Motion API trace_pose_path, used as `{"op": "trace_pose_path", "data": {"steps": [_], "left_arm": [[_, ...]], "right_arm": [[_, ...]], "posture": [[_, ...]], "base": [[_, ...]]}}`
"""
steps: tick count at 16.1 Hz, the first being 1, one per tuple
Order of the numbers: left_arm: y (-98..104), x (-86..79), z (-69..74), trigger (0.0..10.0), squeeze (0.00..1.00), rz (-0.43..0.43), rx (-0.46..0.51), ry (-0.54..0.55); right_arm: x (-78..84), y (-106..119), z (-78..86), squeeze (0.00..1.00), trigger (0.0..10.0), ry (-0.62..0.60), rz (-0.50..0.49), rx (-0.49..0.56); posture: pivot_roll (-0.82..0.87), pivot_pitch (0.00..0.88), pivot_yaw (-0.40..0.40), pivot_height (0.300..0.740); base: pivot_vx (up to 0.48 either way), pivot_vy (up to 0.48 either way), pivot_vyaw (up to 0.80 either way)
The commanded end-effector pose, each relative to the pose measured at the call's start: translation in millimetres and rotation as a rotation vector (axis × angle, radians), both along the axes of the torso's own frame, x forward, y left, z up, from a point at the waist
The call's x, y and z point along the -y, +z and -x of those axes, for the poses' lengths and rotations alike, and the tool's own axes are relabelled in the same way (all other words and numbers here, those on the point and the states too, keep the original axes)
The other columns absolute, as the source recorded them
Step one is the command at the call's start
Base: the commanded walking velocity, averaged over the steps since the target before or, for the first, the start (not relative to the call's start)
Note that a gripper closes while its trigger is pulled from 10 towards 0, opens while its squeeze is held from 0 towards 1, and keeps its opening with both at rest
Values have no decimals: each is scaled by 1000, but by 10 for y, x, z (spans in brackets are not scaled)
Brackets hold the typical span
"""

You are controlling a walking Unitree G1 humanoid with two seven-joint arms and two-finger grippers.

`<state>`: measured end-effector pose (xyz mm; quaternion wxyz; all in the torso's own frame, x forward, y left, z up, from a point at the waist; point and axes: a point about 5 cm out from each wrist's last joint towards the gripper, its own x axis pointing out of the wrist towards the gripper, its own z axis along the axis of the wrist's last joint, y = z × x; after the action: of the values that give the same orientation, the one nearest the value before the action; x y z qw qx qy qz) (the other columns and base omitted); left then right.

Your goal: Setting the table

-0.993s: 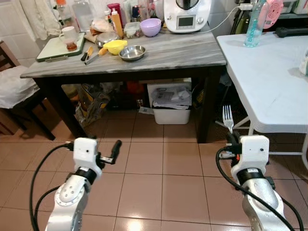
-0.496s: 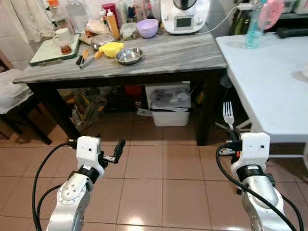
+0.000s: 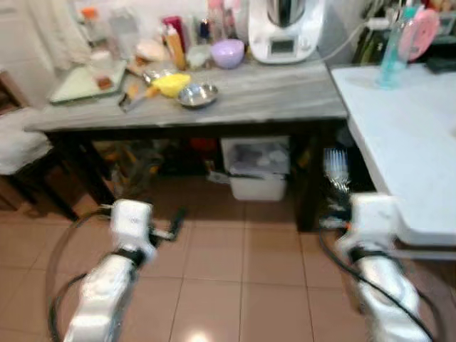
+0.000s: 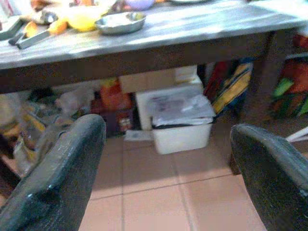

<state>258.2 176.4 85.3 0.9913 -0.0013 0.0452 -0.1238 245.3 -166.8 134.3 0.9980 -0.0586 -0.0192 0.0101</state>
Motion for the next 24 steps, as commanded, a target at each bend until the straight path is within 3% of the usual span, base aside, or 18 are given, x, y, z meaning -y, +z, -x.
{"op": "trace_pose_path", "data": {"steps": [1, 24], "left_arm": [[33, 58, -18, 10000, 0, 1, 12, -25], [59, 189, -72, 10000, 0, -7, 24, -83]], "right_arm": [[73, 36, 6, 0, 10000, -25, 12, 12], [1, 43, -139, 0, 10000, -26, 29, 27]], "posture": [[-78, 16, 124, 740], [-69, 1, 131, 740]], "base": [[386, 0, 0], [386, 0, 50]]}}
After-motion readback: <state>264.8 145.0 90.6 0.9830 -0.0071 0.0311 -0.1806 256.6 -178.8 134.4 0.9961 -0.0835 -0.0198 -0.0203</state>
